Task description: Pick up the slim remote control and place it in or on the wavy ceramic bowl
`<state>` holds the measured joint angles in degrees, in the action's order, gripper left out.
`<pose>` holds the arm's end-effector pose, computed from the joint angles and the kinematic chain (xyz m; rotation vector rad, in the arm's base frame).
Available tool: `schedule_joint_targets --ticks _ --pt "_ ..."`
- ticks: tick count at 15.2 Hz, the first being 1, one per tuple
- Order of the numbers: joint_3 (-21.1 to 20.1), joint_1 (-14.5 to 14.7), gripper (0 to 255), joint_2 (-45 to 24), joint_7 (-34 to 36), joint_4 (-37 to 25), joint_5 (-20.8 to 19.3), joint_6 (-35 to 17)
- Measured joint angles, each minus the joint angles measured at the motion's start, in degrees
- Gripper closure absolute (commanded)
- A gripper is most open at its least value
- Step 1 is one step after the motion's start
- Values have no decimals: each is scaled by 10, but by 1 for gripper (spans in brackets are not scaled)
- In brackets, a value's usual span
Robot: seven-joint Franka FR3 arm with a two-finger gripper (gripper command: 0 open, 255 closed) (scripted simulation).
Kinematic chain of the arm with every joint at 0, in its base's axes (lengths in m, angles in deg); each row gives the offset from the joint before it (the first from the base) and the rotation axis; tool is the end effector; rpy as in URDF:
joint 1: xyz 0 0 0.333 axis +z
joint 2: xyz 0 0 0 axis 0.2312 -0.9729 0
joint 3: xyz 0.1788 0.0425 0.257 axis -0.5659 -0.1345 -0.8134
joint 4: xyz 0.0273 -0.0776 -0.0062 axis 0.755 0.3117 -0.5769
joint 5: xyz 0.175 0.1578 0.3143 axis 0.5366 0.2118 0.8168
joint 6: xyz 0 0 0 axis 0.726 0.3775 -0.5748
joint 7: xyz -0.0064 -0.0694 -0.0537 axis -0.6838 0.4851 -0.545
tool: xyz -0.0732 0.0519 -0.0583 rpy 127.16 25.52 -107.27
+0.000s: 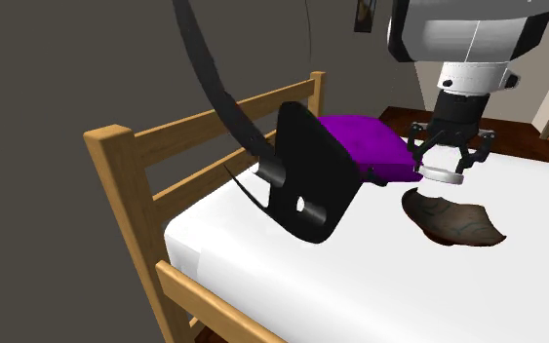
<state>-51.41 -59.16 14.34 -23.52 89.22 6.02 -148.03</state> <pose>0.2118 -0.6263 0.4910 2.5619 -1.7857 -0.0051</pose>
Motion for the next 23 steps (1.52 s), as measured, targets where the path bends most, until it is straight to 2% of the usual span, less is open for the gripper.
schedule_joint_targets --ticks 3,5,17,23 --pt "8 -28 255 -11 -35 -11 8 3" --pt "9 -37 255 -18 -46 -14 12 0" --pt "3 -36 255 -34 -57 55 24 -83" --pt "2 -36 255 -38 -59 63 27 -95"
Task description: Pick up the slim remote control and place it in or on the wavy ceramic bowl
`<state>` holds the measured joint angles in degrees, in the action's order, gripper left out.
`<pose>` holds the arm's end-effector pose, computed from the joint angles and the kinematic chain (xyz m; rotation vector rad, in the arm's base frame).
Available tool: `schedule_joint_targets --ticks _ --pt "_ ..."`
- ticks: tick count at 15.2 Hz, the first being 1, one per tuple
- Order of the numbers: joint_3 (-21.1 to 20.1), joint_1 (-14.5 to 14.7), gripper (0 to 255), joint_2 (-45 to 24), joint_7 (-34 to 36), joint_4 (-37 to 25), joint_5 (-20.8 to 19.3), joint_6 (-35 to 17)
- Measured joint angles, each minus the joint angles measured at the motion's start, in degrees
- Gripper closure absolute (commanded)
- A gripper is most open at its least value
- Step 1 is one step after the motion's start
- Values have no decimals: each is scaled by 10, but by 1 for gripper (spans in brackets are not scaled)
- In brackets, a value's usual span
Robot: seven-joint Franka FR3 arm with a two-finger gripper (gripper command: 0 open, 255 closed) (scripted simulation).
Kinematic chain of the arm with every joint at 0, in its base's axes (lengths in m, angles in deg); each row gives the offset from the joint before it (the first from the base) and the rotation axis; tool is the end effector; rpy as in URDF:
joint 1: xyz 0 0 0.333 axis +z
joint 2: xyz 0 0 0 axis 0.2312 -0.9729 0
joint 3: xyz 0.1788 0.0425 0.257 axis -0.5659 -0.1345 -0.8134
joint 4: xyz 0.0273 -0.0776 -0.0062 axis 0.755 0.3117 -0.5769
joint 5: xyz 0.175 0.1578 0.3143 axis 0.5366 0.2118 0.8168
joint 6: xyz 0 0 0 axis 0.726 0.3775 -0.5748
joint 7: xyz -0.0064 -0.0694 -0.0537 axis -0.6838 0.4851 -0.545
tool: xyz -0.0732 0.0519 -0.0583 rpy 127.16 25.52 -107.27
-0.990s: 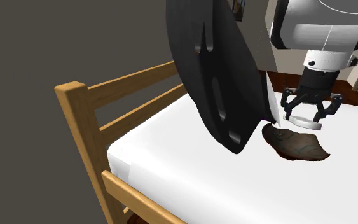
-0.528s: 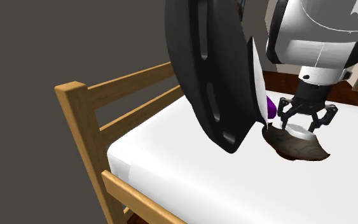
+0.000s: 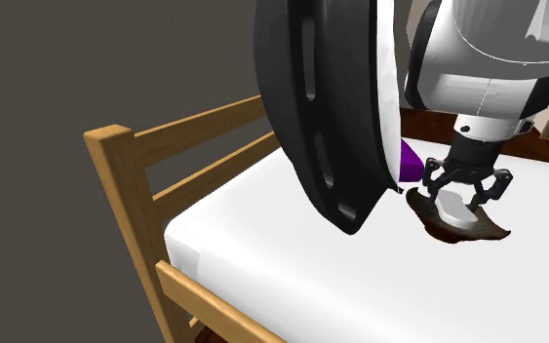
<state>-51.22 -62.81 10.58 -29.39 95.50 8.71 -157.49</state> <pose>0.1673 -0.6485 0.4152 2.5626 -1.7827 -0.0023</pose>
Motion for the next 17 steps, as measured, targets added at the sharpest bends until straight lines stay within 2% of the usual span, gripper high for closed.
schedule_joint_targets --ticks 1,2,8,13,17 --pt "0 0 255 0 0 0 0 0" --pt "0 0 0 0 0 0 0 0" --pt "0 0 0 0 0 1 0 0" --pt "5 -1 0 12 7 -49 -9 59" --pt "6 -1 0 15 8 -51 -11 65"
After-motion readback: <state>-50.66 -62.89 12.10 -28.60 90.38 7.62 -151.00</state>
